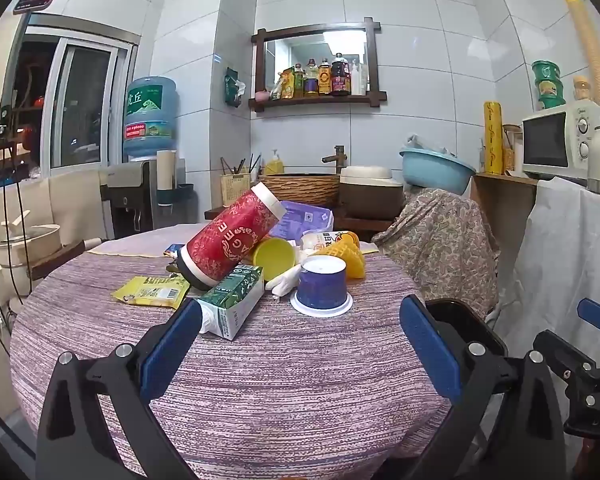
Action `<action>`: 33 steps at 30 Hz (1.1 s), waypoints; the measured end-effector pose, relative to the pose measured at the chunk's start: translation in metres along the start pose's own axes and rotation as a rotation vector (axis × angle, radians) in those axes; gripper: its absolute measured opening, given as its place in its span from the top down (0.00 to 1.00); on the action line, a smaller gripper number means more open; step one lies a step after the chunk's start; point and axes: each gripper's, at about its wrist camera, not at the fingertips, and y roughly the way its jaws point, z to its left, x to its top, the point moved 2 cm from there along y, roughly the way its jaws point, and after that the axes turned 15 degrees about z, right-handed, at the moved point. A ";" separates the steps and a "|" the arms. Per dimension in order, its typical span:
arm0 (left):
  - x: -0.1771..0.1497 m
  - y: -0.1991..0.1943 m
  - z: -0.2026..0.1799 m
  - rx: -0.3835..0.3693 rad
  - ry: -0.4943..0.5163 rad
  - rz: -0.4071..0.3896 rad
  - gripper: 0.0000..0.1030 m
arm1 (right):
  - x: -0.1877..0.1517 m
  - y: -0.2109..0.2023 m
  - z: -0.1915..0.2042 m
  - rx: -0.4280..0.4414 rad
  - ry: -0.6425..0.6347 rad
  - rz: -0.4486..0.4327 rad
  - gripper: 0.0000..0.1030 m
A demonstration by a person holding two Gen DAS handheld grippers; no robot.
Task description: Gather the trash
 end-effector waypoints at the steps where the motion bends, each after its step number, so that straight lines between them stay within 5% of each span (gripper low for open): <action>1: 0.000 0.000 0.000 0.000 0.001 0.000 0.05 | 0.000 0.000 0.000 0.000 0.001 0.001 0.05; 33: -0.002 0.005 0.003 -0.001 0.004 0.008 0.05 | 0.003 0.002 0.001 0.006 0.005 0.009 0.05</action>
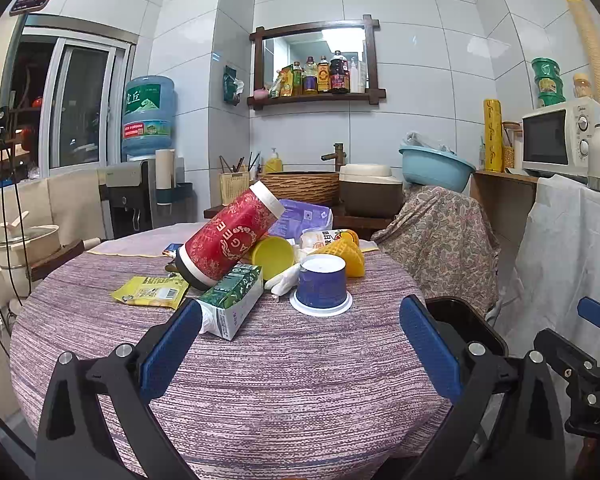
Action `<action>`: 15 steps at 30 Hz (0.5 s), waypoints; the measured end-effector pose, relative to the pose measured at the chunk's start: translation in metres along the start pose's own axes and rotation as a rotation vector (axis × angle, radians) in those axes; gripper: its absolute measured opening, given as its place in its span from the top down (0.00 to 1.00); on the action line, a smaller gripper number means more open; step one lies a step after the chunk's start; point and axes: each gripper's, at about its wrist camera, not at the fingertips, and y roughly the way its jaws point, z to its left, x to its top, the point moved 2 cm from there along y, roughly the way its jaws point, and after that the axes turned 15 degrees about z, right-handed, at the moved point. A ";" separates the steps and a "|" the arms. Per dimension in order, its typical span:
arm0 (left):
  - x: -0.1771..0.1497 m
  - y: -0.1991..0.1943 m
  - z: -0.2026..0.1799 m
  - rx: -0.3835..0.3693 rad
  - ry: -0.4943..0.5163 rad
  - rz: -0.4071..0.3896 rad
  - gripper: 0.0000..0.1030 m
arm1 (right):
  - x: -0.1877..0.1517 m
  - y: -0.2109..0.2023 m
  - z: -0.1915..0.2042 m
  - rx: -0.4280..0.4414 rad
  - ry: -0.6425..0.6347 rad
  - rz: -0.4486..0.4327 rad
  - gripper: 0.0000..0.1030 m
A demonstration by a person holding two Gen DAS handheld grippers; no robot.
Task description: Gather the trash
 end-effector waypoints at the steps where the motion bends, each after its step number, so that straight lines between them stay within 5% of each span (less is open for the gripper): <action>1: 0.000 0.000 0.000 0.000 0.001 -0.001 0.05 | 0.000 0.000 0.000 -0.001 0.000 0.000 0.05; 15: 0.001 0.000 0.000 0.003 -0.006 0.006 0.05 | 0.000 0.003 0.002 0.006 -0.006 0.005 0.05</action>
